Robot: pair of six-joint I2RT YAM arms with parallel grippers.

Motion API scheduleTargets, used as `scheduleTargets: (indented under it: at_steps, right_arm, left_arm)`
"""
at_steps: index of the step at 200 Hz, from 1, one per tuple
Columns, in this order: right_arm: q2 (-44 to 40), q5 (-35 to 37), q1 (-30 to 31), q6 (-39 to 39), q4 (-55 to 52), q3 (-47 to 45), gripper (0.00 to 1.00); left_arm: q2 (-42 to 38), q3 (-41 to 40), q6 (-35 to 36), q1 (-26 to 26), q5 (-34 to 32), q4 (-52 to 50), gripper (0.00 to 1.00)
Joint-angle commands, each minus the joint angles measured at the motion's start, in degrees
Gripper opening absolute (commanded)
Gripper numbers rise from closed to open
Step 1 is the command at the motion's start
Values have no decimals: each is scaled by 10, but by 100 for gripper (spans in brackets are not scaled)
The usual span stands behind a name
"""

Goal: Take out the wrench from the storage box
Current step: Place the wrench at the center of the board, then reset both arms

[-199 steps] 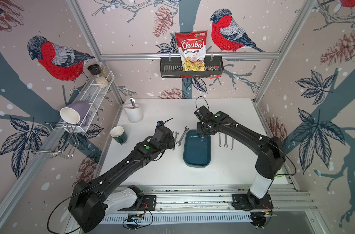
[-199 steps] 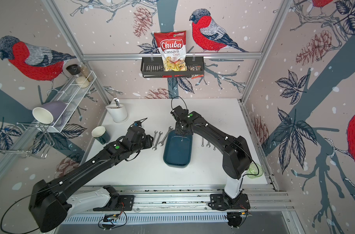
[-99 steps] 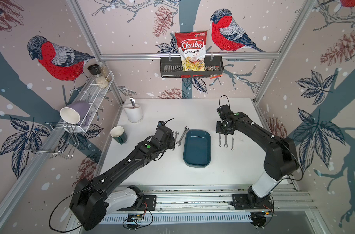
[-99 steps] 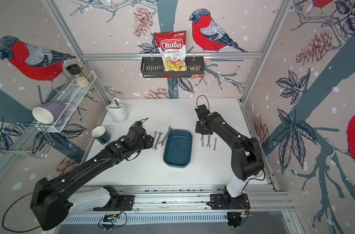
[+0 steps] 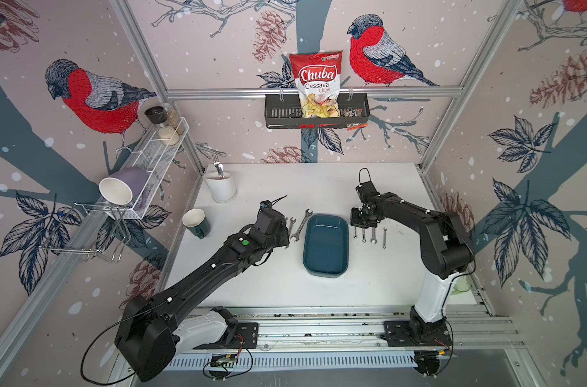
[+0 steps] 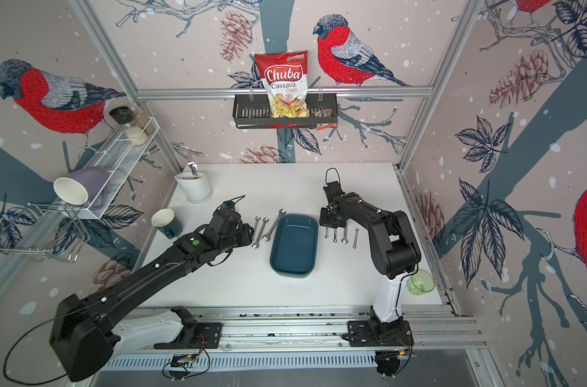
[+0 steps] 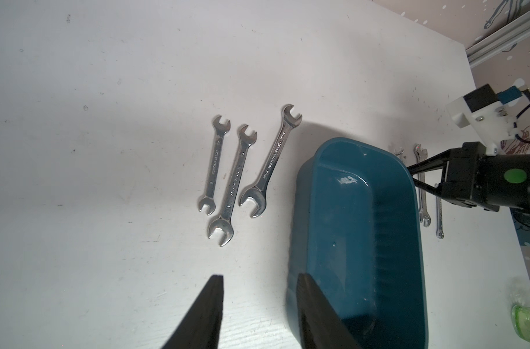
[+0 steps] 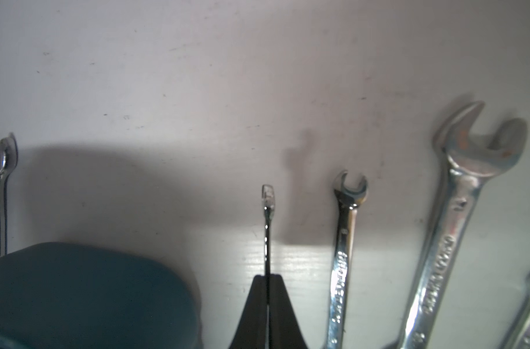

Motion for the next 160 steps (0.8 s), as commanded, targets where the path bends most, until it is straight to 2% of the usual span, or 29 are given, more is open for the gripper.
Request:
scheduleTargets:
  at_steps: [1, 40, 58, 87, 121, 134, 160]
  right_arm:
    - [10, -19, -5, -11, 24, -3, 0]
    - [23, -18, -10, -13, 27, -10, 0]
    - [20, -15, -13, -14, 27, -15, 8]
    - [9, -5, -19, -16, 21, -20, 30]
    - [-28, 10, -33, -20, 8, -22, 46]
    - [-50, 21, -39, -23, 5, -20, 50]
    - [-113, 72, -46, -36, 26, -37, 58]
  left_arm:
    - [-3, 4, -3, 1, -6, -9, 44]
    - [-7, 9, -1, 1, -13, -9, 45]
    - [-9, 14, 2, 2, -27, -6, 47]
    - [-13, 28, 28, 5, -78, 9, 62]
    - [-26, 43, 90, 20, -177, 71, 81]
    - [-34, 29, 114, 23, -235, 118, 94]
    - [-42, -33, 198, 52, -309, 256, 94]
